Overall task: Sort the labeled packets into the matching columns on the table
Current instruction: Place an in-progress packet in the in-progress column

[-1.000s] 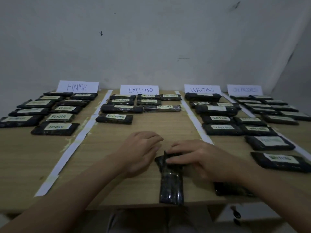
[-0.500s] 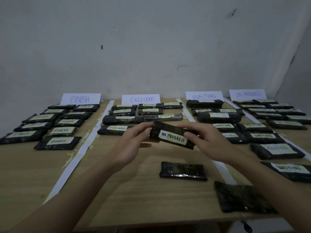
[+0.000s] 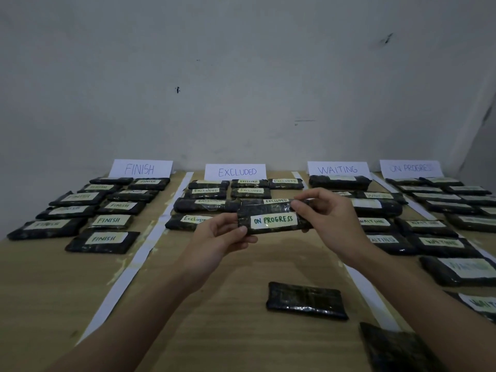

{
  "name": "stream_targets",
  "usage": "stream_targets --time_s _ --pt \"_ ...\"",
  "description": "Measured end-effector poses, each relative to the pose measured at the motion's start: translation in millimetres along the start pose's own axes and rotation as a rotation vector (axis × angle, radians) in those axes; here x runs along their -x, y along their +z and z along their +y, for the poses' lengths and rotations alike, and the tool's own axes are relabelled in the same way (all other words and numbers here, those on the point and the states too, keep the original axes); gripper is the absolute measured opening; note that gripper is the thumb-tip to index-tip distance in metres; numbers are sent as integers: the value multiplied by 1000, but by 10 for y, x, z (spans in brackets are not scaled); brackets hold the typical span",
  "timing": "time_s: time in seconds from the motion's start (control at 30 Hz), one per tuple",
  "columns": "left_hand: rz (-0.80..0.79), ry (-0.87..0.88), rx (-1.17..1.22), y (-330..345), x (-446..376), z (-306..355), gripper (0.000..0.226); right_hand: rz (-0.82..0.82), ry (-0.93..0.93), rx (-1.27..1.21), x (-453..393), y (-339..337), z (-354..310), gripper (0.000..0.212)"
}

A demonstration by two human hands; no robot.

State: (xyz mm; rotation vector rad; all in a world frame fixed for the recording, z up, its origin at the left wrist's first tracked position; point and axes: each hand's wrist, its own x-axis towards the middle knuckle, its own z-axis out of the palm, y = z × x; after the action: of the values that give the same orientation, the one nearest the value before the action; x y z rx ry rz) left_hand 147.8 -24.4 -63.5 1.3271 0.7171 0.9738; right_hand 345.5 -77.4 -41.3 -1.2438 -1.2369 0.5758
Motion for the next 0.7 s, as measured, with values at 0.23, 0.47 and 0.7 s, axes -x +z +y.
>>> stream_targets --time_s 0.23,0.47,0.7 --pt "8 -15 -30 -82 -1 0 22 -23 -8 47 -18 85 28 14" --pt "42 -40 -59 -127 -8 11 17 -124 -31 115 37 72 55 19" --pt "17 -51 -90 52 -130 -18 18 -125 -59 322 61 -120 118 25"
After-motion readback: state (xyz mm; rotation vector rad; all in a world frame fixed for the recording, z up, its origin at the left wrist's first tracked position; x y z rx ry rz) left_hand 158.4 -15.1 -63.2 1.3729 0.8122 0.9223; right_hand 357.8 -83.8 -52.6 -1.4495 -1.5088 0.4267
